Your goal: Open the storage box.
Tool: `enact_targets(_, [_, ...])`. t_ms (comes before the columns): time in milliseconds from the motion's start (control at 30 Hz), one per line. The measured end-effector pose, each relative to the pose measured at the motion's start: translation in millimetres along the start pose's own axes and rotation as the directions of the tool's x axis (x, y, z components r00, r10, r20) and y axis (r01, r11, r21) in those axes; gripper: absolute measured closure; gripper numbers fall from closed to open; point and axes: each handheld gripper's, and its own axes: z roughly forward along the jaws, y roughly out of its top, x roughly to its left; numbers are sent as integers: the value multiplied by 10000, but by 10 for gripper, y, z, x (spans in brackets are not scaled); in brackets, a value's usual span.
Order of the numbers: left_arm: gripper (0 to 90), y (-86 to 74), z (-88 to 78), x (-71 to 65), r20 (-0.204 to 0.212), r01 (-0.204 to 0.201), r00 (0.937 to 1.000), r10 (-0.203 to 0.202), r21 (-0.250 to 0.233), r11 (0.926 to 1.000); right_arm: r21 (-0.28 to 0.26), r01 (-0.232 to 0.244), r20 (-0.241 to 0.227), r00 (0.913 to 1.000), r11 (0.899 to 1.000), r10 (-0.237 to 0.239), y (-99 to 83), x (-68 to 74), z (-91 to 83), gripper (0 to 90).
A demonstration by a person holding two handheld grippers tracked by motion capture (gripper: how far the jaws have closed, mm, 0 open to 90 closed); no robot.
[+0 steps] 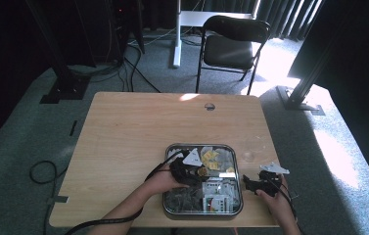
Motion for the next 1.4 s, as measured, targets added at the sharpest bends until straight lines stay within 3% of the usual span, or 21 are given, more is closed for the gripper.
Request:
enact_targets(233, [583, 4, -7, 29, 78, 166, 9998, -167, 41, 9999, -1, -1, -1, 10000, 10000, 1, 0, 0, 0, 100])
enact_targets(467, [587, 49, -42, 4, -123, 240, 9996, -241, -51, 9997, -5, -7, -1, 10000, 10000, 7, 0, 0, 0, 100])
enact_targets(833, [588, 186, -308, 64, -313, 140, 9994, -150, -317, 9994, -7, 2, 2, 10000, 10000, -2, 1, 0, 0, 100])
enact_targets(1167, [588, 134, -439, 115, -499, 239, 9984, -251, -247, 9994, -6, 2, 3, 10000, 10000, -2, 1, 0, 0, 100])
enact_targets(1400, [587, -3, -558, 186, -774, 441, 9960, -457, -228, 9988, -19, 23, 7, 10000, 10000, -23, 1, -2, 1, 99])
